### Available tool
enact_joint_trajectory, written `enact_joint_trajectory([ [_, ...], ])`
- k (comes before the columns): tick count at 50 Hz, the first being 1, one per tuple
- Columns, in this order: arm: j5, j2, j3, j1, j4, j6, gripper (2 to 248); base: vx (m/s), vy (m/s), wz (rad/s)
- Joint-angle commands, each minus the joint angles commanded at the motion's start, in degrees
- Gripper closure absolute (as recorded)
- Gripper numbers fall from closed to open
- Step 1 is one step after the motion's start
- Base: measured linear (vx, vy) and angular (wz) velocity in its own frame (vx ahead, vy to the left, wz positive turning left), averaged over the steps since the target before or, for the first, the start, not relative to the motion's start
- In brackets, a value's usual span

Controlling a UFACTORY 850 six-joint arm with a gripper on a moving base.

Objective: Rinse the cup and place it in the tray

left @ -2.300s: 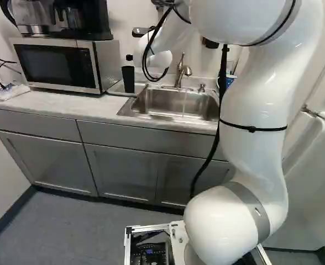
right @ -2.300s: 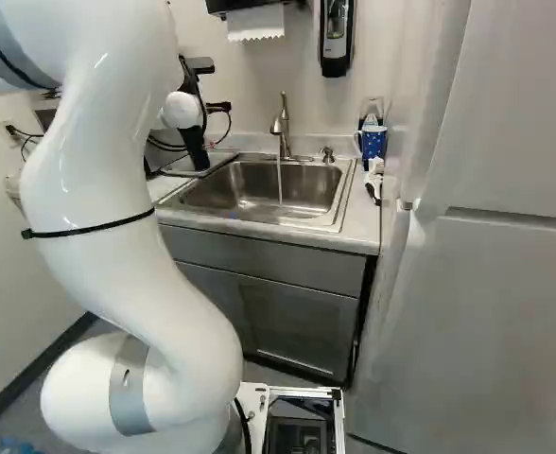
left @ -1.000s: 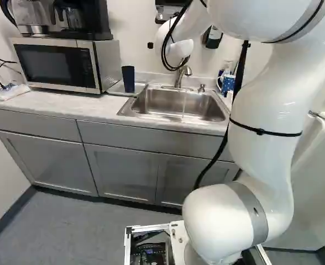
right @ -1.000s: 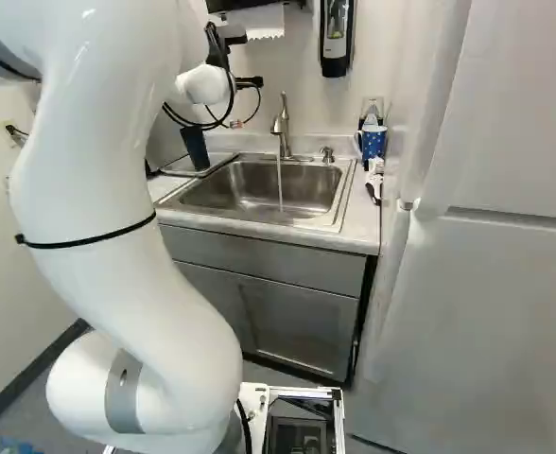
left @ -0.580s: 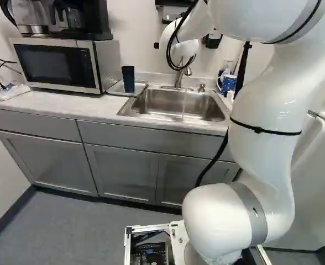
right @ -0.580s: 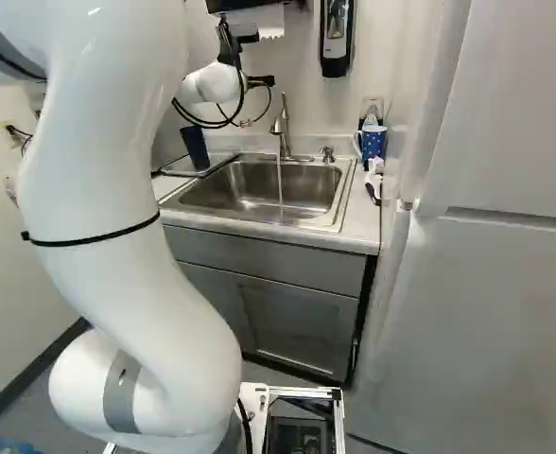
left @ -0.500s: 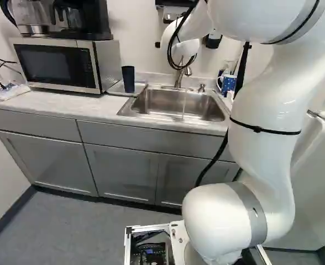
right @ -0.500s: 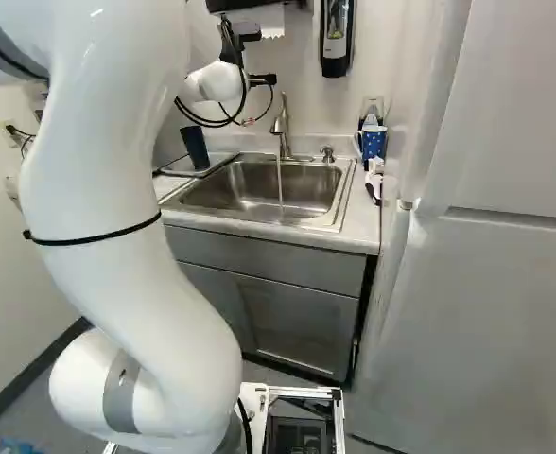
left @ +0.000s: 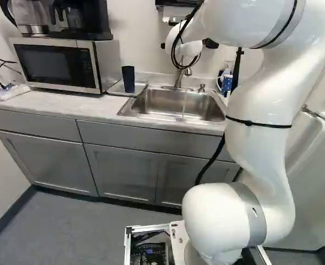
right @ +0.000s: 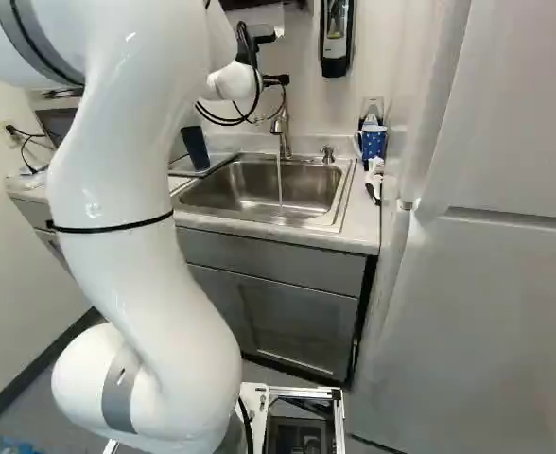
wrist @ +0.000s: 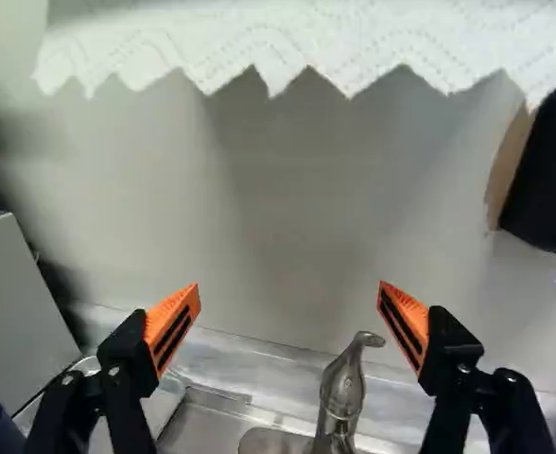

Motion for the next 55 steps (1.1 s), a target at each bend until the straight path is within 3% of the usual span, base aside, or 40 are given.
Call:
enact_joint_trajectory([
  [11, -1.12, -2.89, -3.39, 0.24, 0.0, 0.0, 3, 0.0, 0.0, 0.0],
  [55, -5.22, -1.97, -2.31, 1.02, 0.0, 0.0, 3, 0.0, 0.0, 0.0],
])
